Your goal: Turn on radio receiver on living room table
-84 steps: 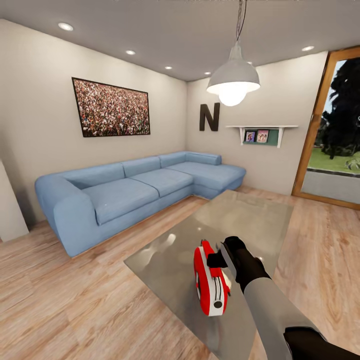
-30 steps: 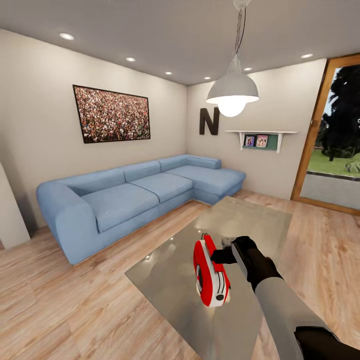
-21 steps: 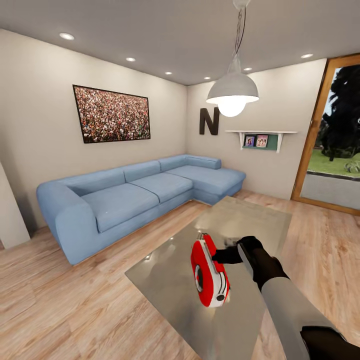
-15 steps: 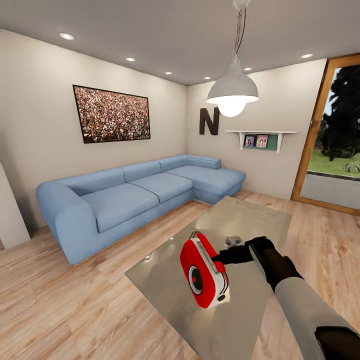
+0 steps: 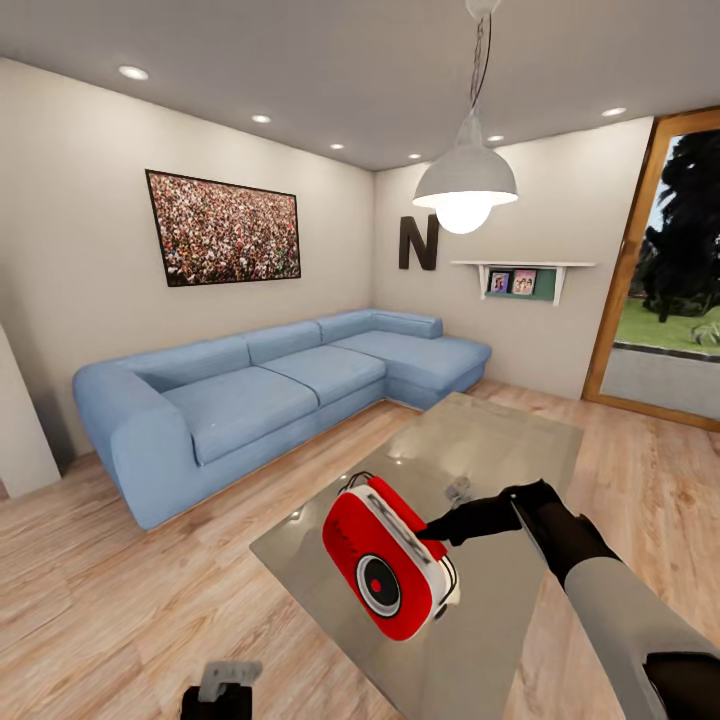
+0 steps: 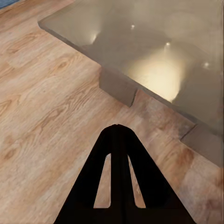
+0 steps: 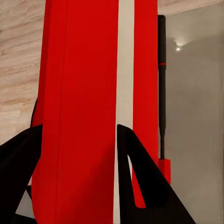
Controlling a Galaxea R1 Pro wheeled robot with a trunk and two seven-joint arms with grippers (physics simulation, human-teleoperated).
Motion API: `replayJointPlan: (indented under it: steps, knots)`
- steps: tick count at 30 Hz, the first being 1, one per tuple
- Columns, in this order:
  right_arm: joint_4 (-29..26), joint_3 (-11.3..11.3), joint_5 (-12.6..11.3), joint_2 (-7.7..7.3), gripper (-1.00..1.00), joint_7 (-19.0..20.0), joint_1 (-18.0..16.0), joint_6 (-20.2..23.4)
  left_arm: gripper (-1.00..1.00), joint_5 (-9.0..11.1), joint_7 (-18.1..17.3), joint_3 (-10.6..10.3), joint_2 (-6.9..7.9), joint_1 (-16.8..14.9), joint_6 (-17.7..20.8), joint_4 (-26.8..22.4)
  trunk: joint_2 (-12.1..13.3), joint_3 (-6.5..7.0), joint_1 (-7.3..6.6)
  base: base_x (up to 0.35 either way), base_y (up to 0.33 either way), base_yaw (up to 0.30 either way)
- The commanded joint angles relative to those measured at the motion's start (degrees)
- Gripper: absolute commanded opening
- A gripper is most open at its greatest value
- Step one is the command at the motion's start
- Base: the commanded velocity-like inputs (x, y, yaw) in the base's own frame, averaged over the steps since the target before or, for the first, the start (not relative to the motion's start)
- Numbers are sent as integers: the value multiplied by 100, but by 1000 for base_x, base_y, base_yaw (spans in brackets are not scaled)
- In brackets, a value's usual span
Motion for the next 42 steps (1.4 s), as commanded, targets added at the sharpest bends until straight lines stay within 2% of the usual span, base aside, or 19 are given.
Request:
replayJointPlan:
  steps: [1,3,4,7,10,11,13,16,19,21,22,23,26,29,33,34,38,42]
  knots:
    - [1,-7,-22,1,-100,6,-1,-1,-100,-8,-5,-18,-31,0,80,-133,0,0,0,0,0,0]
    - [2,-7,-17,0,-100,8,-1,-15,-100,-40,-18,-143,-88,0,227,-406,0,0,0,0,0,0]
    - [3,-9,-16,0,-100,8,-1,-18,-100,-120,-23,-353,-151,0,379,-603,0,0,0,0,0,0]
    - [6,-12,-15,0,-100,8,-1,-20,-100,-414,-25,-671,-363,0,758,-993,0,0,0,0,0,0]
    - [8,-11,-20,0,-100,8,-1,-21,-100,-951,-33,-773,-692,0,1190,-1406,0,0,0,0,0,0]
    - [10,-11,-22,4,-100,8,-1,-21,-100,-1247,-44,-788,-807,0,1375,-1592,0,0,0,0,0,0]
    - [11,-9,-23,7,-100,13,-1,-20,-100,-1608,-52,-871,-807,0,1575,-1749,0,0,0,0,0,0]
    - [11,-8,-23,12,-100,11,-1,-20,-100,-1983,-52,-1246,-807,-3,1721,-1892,0,0,0,0,0,0]
    - [13,-7,-23,19,-100,9,-1,-20,-100,-2074,-61,-1412,-807,-15,1758,-2147,0,0,0,0,0,0]
    - [16,-7,-24,34,-100,9,-1,-20,-100,-2075,-140,-1568,-807,-17,1758,-2115,0,0,0,0,0,0]
    - [21,-7,-24,39,-100,9,-1,-20,-100,-2078,-185,-1698,-807,-17,1758,-2105,0,0,0,0,0,0]
    - [55,-5,-24,47,-100,9,-1,-20,-100,-2087,-224,-1972,-807,-17,1755,-2104,0,0,0,0,0,0]
    - [83,-7,-32,52,-100,2,-1,-20,-100,-2093,-221,-2199,-807,-23,1747,-2109,0,0,0,0,0,0]
    - [89,-7,-43,79,-100,0,-1,-17,-100,-2098,-214,-2254,-807,-26,1738,-2110,0,0,0,0,0,0]
    - [91,-7,-43,187,-100,0,-1,-3,-100,-2120,-175,-2256,-807,-49,1726,-2132,0,0,0,0,0,0]
    - [92,-7,-43,200,-100,1,-1,5,-100,-2131,-62,-2228,-807,-278,1740,-2115,0,0,0,0,0,0]
    - [91,-7,-41,202,-100,8,-1,6,-100,-2130,-48,-2213,-807,-610,1799,-2004,0,0,0,0,0,0]
    - [91,-7,-41,203,-100,8,-1,6,-100,-2127,-34,-2101,-807,-887,2254,-1887,0,0,0,0,0,0]
